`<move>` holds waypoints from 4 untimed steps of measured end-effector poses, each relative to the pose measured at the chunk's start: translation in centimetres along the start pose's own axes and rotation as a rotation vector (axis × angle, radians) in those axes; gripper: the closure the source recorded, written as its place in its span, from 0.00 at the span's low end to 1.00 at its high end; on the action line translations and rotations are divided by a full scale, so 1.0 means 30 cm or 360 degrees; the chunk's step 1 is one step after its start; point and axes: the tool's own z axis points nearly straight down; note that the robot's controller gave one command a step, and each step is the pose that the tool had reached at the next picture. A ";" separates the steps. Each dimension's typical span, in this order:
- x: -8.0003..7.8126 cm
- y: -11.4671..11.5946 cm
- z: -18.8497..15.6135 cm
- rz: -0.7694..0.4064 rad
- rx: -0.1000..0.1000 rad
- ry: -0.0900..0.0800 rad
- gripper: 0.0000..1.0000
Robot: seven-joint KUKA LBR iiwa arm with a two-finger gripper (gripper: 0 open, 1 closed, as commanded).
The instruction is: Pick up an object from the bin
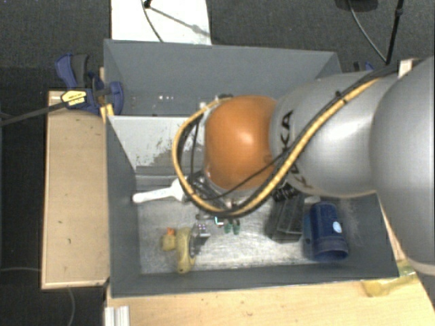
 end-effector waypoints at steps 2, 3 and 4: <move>-0.023 0.050 0.262 -0.0146 -0.0015 0.0009 1.00; -0.024 0.050 0.263 -0.0142 -0.0015 0.0008 1.00; -0.021 0.038 0.133 -0.0142 -0.0003 0.0001 1.00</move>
Offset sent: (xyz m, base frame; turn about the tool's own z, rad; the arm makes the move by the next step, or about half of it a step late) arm 0.0051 0.0068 -0.0925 -0.0915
